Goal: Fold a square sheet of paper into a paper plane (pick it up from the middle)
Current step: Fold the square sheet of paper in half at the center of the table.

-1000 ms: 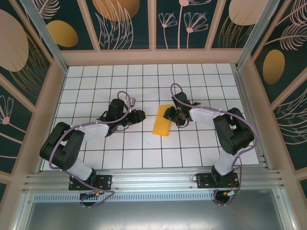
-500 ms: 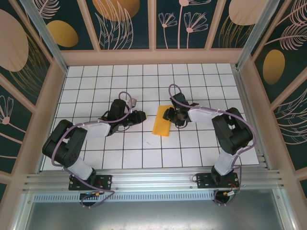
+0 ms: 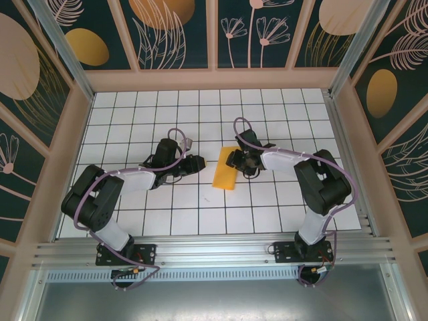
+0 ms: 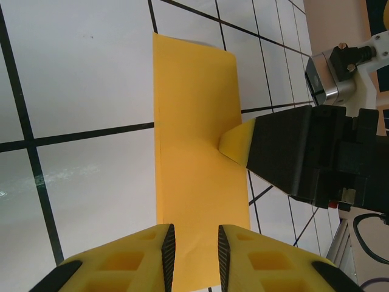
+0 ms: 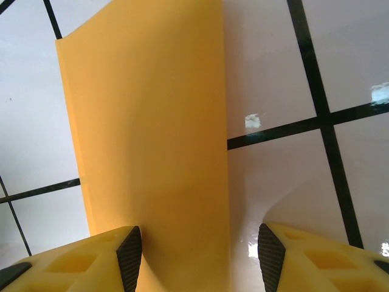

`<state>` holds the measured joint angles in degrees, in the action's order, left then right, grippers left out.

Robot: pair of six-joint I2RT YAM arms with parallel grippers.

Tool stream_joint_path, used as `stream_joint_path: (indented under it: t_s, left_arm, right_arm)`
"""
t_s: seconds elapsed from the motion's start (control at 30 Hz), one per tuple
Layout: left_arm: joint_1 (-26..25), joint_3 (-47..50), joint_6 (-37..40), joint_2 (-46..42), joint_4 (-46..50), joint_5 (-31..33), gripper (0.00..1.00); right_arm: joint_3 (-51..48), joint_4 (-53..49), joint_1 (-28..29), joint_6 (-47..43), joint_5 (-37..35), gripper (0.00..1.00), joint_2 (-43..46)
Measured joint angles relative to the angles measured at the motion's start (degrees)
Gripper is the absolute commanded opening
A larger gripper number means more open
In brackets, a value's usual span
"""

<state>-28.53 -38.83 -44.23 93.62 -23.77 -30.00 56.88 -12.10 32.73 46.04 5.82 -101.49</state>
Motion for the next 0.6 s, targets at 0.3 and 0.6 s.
stream_joint_path:
  t_s: [0.3, 0.6]
  left_arm:
    - [0.0, -0.3, 0.0, 0.5, 0.0, -0.6, 0.28]
    - [0.0, -0.3, 0.0, 0.6, 0.0, -1.1, 0.28]
  right_arm:
    - [1.2, -0.3, 0.6, 0.8, -1.2, 0.58, -0.9]
    - [2.1, -1.6, 1.3, 0.3, -2.8, 0.57, -1.7]
